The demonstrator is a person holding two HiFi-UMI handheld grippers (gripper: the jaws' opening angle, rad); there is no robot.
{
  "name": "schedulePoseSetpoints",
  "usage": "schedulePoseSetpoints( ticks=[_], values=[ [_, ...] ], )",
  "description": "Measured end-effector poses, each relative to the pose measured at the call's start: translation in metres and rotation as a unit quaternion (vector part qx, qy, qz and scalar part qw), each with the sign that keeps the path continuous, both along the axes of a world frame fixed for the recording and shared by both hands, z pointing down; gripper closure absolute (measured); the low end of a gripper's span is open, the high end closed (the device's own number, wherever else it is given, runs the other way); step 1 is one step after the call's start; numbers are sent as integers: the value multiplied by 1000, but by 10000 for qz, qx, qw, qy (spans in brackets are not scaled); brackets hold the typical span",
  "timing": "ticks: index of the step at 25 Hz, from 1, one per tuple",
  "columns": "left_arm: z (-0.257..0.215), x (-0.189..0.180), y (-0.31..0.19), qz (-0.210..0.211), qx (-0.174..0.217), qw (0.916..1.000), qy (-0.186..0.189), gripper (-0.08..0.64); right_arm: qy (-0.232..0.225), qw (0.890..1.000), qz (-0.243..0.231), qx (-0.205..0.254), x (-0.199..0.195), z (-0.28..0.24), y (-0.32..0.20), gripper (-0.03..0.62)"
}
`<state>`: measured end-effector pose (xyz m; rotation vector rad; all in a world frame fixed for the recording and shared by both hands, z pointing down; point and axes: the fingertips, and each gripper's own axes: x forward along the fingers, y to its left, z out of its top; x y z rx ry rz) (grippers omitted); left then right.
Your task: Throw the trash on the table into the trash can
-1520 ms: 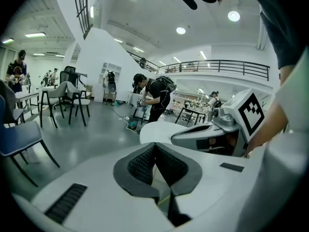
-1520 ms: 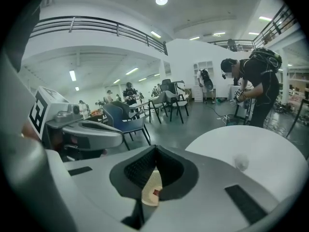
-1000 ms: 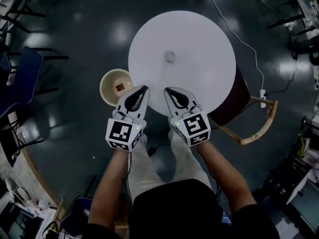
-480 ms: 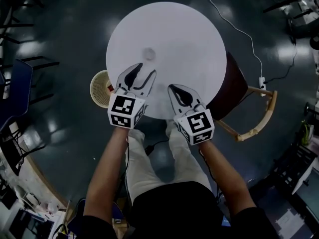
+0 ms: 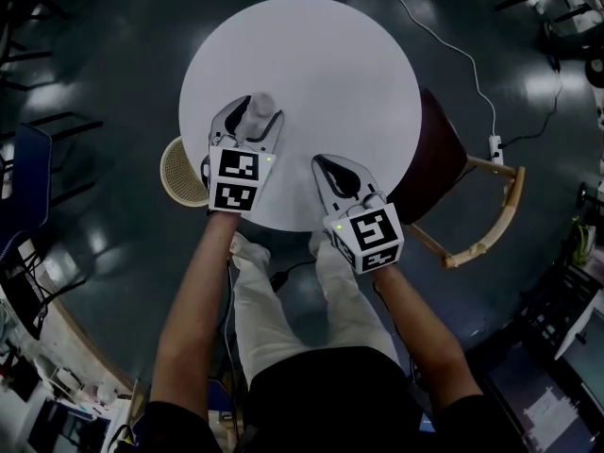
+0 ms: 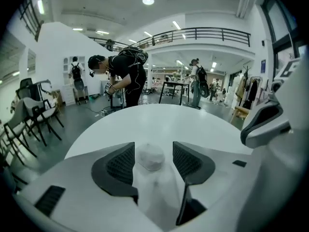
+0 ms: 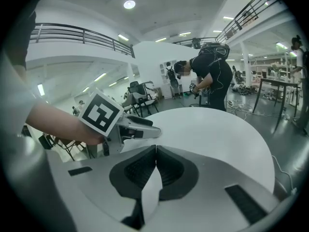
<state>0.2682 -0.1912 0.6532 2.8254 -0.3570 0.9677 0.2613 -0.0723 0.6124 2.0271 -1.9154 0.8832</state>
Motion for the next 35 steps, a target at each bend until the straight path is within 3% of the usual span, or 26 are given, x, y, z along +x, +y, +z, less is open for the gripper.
schedulePoseSetpoints(
  ticks=[9,13,21,35],
  values=[
    [18,6,-1,127,141,9992,-348,338,-33,9998,150,-106,10,13,14,572],
    [14,2,-5,65,67,9995,-289,424,-35,9999,123,-114,4,12,13,572],
    [-2,-15,-4,18,-77,9999,-85,463,5,9999,40,-102,-10,4,11,572],
    [-50,-112,-9,-651,-174,9971,349,476,52,9984,-561,8,-69,-21,-14,572]
  ],
)
